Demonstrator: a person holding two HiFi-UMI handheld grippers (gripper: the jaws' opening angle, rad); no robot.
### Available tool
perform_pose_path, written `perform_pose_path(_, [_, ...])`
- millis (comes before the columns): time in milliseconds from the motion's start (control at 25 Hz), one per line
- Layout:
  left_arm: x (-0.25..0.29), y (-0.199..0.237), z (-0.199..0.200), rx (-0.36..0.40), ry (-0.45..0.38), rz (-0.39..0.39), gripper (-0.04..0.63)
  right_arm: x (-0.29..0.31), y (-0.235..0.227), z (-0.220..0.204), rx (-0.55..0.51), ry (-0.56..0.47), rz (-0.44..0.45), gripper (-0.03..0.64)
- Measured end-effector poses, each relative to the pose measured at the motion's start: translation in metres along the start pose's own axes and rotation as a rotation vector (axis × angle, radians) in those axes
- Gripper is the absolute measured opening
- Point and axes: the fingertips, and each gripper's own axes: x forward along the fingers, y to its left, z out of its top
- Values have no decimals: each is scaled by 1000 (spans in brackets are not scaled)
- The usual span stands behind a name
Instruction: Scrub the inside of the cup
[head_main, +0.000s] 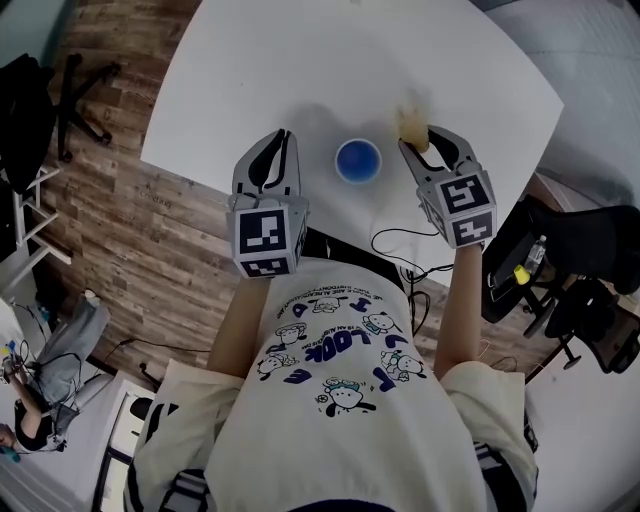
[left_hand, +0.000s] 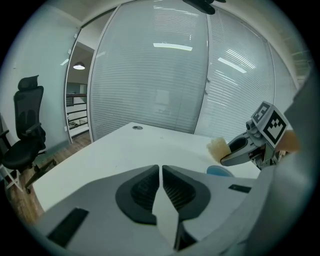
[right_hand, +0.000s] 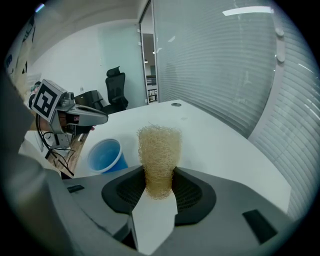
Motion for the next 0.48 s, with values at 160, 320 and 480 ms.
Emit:
perform_pose_path(160, [-2,0,-11,29,21,-24,46,-5,5,-3,31,-22,-22,183])
perform_pose_path(320, [-7,-8,-24,82,59,-66,87,-11,12,-5,43,-50,-29,183])
perform_pose_path(480, [-13,-25,-39,122,95,-143,120,-15,16,-6,58,-68,-17,183])
